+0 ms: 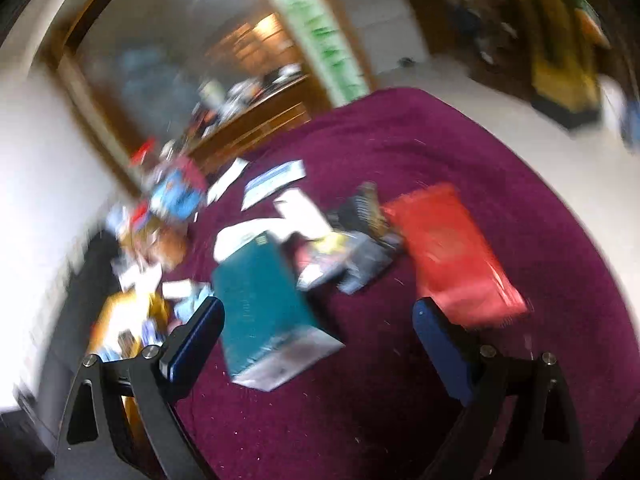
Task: Organize soft objects
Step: 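Grasp the pink-labelled white tissue pack with the right gripper while the left carries the red bag, then lower the red bag and tissue pack onto the tray and open both grippers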
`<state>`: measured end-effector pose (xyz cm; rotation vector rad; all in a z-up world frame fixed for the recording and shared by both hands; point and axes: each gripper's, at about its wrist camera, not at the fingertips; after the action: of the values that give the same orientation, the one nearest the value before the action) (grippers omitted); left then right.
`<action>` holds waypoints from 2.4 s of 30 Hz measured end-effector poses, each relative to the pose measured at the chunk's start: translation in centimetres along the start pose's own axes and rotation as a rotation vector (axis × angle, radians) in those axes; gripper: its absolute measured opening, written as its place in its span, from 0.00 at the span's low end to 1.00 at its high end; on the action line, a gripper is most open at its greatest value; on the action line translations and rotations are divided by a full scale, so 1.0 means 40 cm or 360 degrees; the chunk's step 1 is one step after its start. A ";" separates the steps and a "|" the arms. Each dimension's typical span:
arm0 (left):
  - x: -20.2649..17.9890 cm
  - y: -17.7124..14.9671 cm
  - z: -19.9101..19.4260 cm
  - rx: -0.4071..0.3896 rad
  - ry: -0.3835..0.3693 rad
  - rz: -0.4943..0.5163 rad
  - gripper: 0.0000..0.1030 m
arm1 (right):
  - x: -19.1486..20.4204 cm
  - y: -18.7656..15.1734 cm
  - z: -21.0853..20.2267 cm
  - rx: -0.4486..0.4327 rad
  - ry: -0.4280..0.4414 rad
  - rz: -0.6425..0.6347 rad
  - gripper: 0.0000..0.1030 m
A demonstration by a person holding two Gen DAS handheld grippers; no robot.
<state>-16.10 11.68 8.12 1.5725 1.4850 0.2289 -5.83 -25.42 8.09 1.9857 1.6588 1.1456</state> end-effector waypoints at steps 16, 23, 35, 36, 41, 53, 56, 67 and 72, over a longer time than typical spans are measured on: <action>0.152 -0.019 -0.065 -0.0067 0.0046 -0.0215 0.36 | 0.061 0.179 0.362 0.0296 -0.0279 -0.0342 0.46; 0.186 -0.017 -0.084 -0.0082 0.0089 -0.0263 0.36 | 0.045 0.192 0.273 0.0211 -0.0133 -0.0208 0.20; 0.301 0.053 -0.101 0.0022 0.0427 -0.0247 0.36 | 0.343 0.042 0.072 0.0253 0.0379 -0.0471 0.20; 0.316 0.060 -0.095 0.0047 0.0469 -0.0252 0.36 | 0.375 0.022 0.074 0.0279 0.0417 -0.0493 0.20; 0.400 0.106 -0.037 0.0195 0.0605 -0.0283 0.36 | 0.544 -0.094 0.099 0.0427 0.0592 -0.0602 0.20; 0.547 0.249 0.015 0.0044 0.0681 -0.0463 0.73 | 0.781 -0.293 0.259 0.0780 0.0593 -0.0753 0.21; 0.542 0.222 -0.045 -0.0074 0.0594 -0.0509 0.75 | 0.812 -0.309 0.311 0.0830 0.0550 -0.0764 0.21; 0.470 0.101 -0.230 -0.0275 0.0425 -0.0469 0.86 | 0.912 -0.259 0.430 0.0712 0.0365 -0.0691 0.26; 0.467 0.079 -0.219 -0.0235 0.0395 -0.0475 0.87 | 0.876 -0.250 0.431 0.0855 0.0518 -0.0566 0.43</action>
<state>-15.19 32.48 6.92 1.2199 1.8294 0.3616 0.38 14.14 3.52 1.7151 2.5875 0.9972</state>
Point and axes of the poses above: each gripper's, at about its wrist camera, not at the fingertips, and z roughly the way its jaws point, x to its left, y to its top, and after that the axes turned 2 degrees about z, right-handed
